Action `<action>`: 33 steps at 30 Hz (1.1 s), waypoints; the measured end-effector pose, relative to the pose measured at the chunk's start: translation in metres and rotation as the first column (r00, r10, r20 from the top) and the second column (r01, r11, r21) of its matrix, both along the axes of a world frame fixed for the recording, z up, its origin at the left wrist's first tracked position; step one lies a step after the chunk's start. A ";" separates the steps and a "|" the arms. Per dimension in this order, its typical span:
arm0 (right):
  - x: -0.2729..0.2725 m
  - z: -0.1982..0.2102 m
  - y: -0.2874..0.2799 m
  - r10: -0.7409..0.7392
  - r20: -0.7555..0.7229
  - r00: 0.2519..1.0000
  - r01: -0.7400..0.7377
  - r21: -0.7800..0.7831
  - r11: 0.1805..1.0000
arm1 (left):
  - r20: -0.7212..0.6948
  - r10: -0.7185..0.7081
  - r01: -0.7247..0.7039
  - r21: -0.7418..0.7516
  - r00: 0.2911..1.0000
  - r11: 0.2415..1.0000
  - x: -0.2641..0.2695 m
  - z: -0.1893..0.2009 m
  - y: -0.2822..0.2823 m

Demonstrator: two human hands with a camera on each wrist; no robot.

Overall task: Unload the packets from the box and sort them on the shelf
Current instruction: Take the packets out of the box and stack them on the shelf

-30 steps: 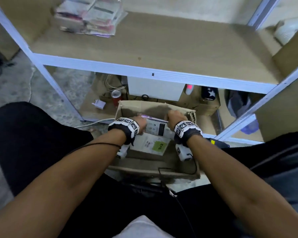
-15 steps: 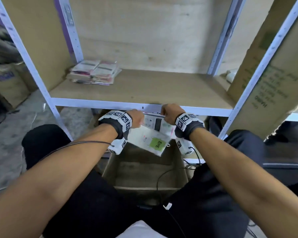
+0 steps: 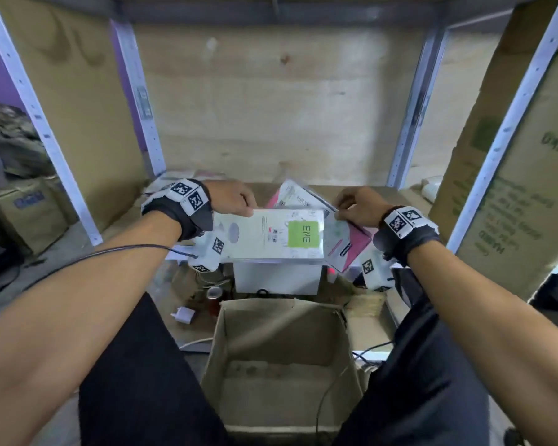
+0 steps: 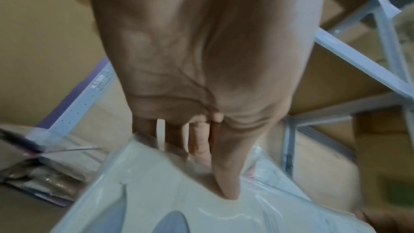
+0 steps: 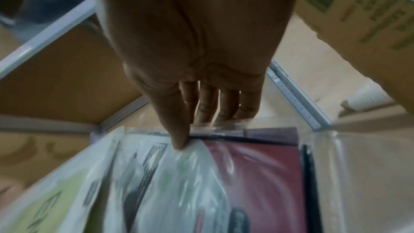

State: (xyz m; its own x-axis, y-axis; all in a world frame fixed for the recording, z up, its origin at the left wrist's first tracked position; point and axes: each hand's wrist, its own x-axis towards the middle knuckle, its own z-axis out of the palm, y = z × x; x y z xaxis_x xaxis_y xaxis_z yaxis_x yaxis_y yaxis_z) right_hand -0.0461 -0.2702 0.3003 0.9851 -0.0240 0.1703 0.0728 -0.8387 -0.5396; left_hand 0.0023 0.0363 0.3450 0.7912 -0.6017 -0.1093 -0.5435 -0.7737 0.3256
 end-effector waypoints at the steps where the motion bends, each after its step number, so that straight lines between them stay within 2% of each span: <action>1: 0.003 0.001 -0.003 0.006 -0.016 1.000 -0.004 0.081 0.997 | -0.015 0.020 -0.020 -0.019 1.000 1.000 0.009 0.003 0.005; 4: 0.012 -0.001 -0.008 0.004 -0.059 0.998 0.017 0.351 0.936 | -0.092 0.099 -0.113 -0.160 0.991 0.981 0.035 0.001 0.017; 6: 0.019 -0.006 -0.005 -0.013 -0.086 0.996 0.053 0.488 0.871 | -0.231 0.139 -0.214 -0.345 0.963 0.914 0.049 -0.008 0.024; 10: 0.040 -0.018 0.012 0.005 -0.113 0.994 0.077 0.706 0.704 | -0.490 0.140 -0.456 -0.620 0.860 0.639 0.067 -0.031 0.030; 14: 0.071 -0.027 0.034 0.028 -0.133 0.991 0.093 0.813 0.574 | -0.634 0.110 -0.623 -0.688 0.765 0.371 0.085 -0.049 0.032; 16: 0.091 -0.031 0.047 0.039 -0.155 0.987 0.112 0.842 0.528 | -0.657 0.147 -0.667 -0.687 0.740 0.290 0.098 -0.057 0.034; 21: 0.147 -0.036 0.086 0.089 -0.177 0.980 0.120 0.885 0.449 | -0.678 0.268 -0.725 -0.669 0.685 0.161 0.139 -0.073 0.054; 25: 0.190 -0.035 0.124 0.115 -0.194 0.974 0.135 0.912 0.388 | -0.660 0.345 -0.726 -0.680 0.667 0.103 0.175 -0.071 0.080; 28: 0.221 -0.033 0.151 0.149 -0.210 0.966 0.141 0.917 0.373 | -0.646 0.389 -0.714 -0.698 0.657 0.047 0.203 -0.064 0.101; 31: 0.247 -0.031 0.179 0.187 -0.226 0.956 0.141 0.912 0.385 | -0.627 0.450 -0.714 -0.699 0.636 0.035 0.230 -0.060 0.127; 33: 0.262 -0.033 0.195 0.191 -0.255 0.948 0.172 0.914 0.368 | -0.603 0.515 -0.725 -0.687 0.609 0.053 0.248 -0.061 0.146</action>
State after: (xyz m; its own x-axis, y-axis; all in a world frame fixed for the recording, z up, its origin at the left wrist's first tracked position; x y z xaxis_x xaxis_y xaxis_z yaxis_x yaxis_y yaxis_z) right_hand 0.2157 -0.0749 0.2673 0.9753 0.0248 -0.2195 -0.2201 0.1964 -0.9555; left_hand 0.2506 0.1818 0.2839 0.9534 0.2818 -0.1079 0.1245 -0.0417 0.9913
